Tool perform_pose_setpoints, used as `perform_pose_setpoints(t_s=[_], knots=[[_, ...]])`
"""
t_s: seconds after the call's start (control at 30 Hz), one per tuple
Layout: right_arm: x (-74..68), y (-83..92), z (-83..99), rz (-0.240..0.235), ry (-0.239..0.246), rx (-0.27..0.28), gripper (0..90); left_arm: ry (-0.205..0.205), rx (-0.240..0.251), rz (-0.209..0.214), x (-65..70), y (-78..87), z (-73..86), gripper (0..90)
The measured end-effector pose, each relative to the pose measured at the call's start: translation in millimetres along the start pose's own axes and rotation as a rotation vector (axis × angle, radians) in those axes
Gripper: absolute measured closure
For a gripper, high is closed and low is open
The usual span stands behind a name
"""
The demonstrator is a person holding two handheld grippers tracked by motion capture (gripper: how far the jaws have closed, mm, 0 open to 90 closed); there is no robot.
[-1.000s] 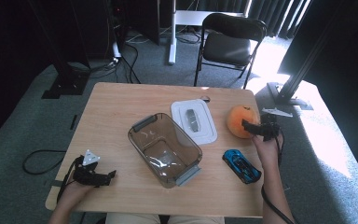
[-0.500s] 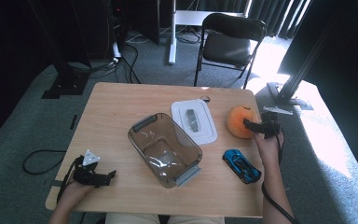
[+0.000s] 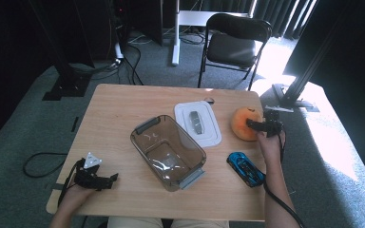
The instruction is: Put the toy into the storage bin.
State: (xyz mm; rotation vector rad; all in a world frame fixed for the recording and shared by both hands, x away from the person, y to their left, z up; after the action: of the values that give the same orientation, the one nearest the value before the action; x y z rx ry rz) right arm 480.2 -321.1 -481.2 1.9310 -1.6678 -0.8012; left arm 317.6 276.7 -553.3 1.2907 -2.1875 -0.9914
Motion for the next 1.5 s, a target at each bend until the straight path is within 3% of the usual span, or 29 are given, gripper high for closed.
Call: perform_pose_setpoints(t_s=[0.27,0.73,0.9,1.07,1.1,1.23,1.37,1.5], knots=[[-11.5,-10.0,5.0,-0.016,0.036,-0.032,12.8,0.002,0.002,0.003,-0.4,0.2,0.0,0.5],[-18.4,-15.6,14.6,-0.009,0.071,-0.027,11.5,0.000,-0.001,-0.001,-0.1,0.3,0.2,0.5],[-21.4,-18.0,16.3,0.004,0.112,-0.039,11.6,0.000,0.000,-0.002,0.1,0.2,0.2,0.5],[-21.4,-17.9,17.5,0.020,0.116,-0.044,28.1,-0.002,-0.003,-0.010,1.1,-0.1,0.3,0.5],[-21.5,-16.0,17.3,0.020,0.111,-0.043,38.4,0.000,-0.003,-0.008,1.0,0.2,0.5,0.5],[-22.8,-9.2,15.6,0.035,0.109,-0.031,56.5,0.003,-0.002,-0.005,0.6,0.4,0.6,0.5],[-20.5,-3.4,12.1,0.023,0.070,-0.025,64.3,0.003,-0.002,-0.005,0.6,0.4,0.5,0.5],[-20.6,4.5,6.8,0.029,0.083,-0.022,67.2,0.005,0.001,-0.001,0.1,0.6,0.6,0.5]])
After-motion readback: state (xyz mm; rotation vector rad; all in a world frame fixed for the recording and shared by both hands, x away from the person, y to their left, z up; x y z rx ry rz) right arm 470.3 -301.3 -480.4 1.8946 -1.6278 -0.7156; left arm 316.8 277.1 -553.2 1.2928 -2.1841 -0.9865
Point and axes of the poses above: each handheld gripper's, and its own axes: y roughly backward along the jaws, z roughly out of its underside, x roughly to its right, the point moved 4 cm from there along -y, roughly forward along the jaws, and after that the axes turned 2 degrees about -x, right-handed, at the moved point
